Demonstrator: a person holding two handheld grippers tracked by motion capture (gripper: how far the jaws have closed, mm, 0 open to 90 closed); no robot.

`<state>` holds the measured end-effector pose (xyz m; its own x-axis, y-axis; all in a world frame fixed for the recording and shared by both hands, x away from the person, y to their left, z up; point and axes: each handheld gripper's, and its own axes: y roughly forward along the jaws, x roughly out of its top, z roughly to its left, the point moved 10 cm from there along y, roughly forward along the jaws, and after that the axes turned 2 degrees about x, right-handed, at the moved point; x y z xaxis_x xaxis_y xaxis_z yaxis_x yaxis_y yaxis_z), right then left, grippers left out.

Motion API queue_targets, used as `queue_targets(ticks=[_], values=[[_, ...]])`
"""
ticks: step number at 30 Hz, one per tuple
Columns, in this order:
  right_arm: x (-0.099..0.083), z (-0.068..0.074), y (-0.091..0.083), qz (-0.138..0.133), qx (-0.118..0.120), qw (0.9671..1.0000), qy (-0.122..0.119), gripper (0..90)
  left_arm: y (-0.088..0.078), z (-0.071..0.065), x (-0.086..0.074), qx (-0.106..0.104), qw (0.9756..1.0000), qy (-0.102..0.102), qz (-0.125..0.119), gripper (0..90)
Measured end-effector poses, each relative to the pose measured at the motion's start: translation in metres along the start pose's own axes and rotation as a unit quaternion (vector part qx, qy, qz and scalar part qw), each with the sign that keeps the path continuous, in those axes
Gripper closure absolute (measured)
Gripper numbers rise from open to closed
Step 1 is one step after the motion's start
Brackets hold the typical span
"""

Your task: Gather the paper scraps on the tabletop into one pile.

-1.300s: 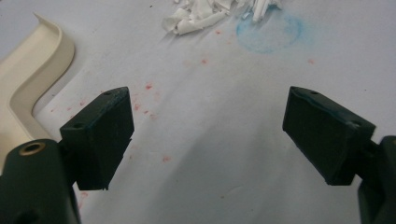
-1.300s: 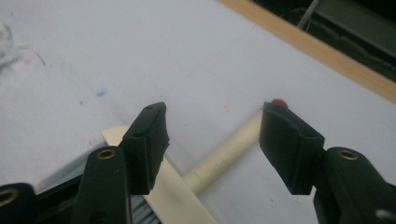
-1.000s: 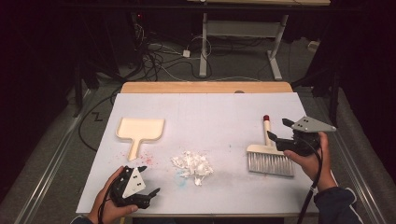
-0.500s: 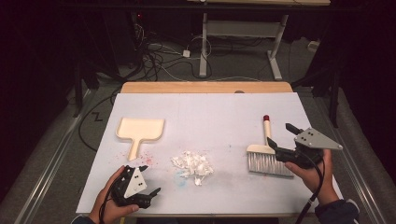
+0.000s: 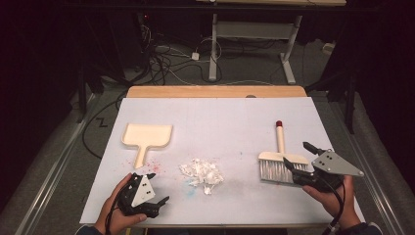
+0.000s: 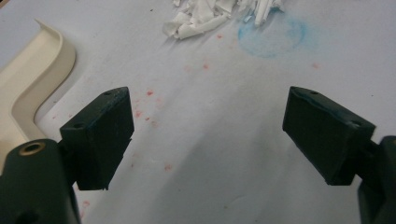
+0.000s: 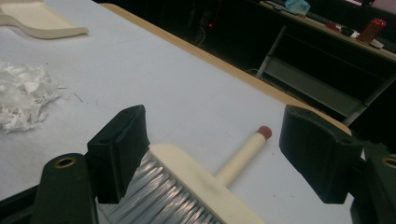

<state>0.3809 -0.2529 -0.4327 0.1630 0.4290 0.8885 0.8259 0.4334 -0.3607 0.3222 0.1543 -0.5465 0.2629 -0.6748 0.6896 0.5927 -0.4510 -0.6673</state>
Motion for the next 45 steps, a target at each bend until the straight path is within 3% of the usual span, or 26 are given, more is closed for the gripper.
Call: queue_targets(ticks=[10,19,21,25,29,45], values=[[-0.027,0.016,-0.008,0.006,0.011,0.9999,0.0,22.7,0.002,0.001,0.002,0.0,1.0,0.002,-0.002,15.8],[-0.062,0.04,-0.006,0.051,0.025,0.9984,-0.008,16.5,0.002,0.001,0.004,0.003,1.0,0.004,-0.001,15.8],[-0.068,0.048,-0.004,0.066,0.037,0.997,-0.011,16.7,0.002,0.002,0.005,0.006,1.0,0.003,-0.002,15.8],[-0.068,0.054,-0.003,0.065,0.044,0.9965,-0.026,16.6,0.004,0.002,0.006,0.005,1.0,0.001,-0.001,15.8],[-0.07,0.054,-0.003,0.065,0.045,0.9966,-0.023,16.7,0.004,0.0,0.007,0.006,0.9999,0.015,-0.002,15.8],[-0.062,0.048,-0.006,0.054,0.026,0.998,-0.018,16.6,0.003,-0.003,0.004,-0.004,0.9999,0.014,0.0,15.7]])
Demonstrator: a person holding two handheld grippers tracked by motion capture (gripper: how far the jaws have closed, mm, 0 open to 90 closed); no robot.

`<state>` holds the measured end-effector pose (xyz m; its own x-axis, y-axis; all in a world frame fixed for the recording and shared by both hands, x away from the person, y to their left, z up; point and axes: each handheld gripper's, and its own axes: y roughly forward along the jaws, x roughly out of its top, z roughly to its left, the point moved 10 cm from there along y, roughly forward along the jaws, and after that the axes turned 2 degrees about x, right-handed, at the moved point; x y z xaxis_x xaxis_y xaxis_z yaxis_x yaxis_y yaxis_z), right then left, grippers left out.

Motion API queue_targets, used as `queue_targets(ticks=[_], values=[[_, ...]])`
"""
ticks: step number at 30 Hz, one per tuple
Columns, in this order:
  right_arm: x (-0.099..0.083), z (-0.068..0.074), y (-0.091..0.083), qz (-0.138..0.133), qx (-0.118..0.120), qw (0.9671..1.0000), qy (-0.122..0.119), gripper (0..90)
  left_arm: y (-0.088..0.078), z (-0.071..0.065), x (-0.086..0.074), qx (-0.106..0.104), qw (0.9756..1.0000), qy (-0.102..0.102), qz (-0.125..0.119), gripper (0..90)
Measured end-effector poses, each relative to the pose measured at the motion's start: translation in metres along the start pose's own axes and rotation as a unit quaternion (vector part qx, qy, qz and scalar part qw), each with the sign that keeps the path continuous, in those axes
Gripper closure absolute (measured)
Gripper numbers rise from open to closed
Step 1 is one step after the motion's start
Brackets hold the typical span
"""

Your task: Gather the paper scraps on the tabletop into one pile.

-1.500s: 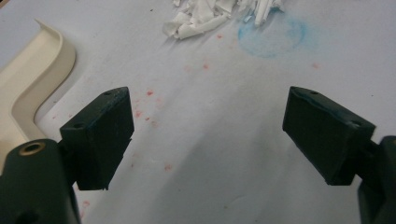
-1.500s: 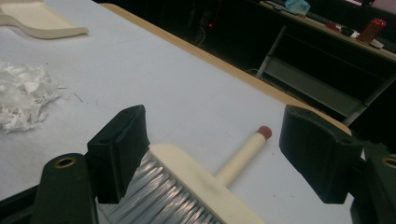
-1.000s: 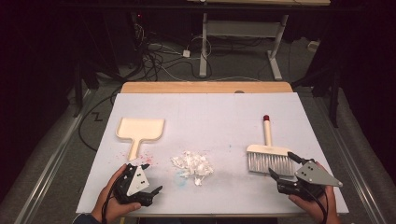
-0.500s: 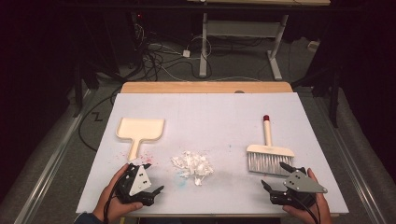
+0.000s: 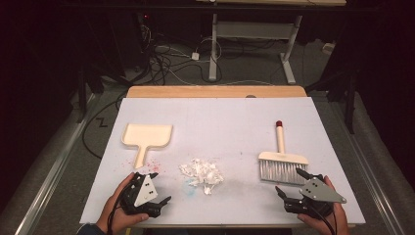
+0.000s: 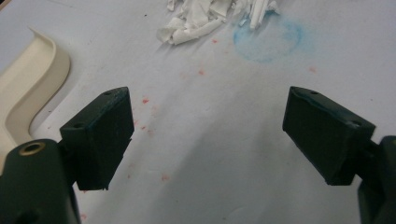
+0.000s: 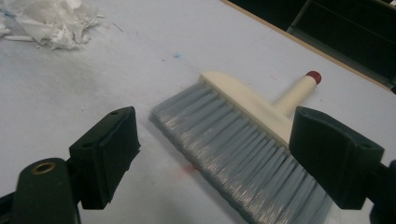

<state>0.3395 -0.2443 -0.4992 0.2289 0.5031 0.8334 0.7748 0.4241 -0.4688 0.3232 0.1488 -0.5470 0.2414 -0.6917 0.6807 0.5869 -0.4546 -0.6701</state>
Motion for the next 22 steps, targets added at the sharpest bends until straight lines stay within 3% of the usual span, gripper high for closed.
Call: queue_targets(ticks=[16,20,22], values=[[-0.0014,-0.0032,0.0004,0.001,-0.002,1.0,-0.003,16.6,0.0043,0.0005,0.0006,-0.005,1.0,-0.003,0.004,15.8],[-0.0028,-0.0056,0.0007,0.002,0.007,0.9998,0.017,16.7,0.0054,0.001,0.0011,-0.006,1.0,-0.006,0.004,15.8],[-0.0028,-0.007,0.0006,0.001,0.004,0.9999,0.014,16.8,0.0059,0.0017,0.0013,-0.005,0.9999,-0.009,0.004,15.8]])
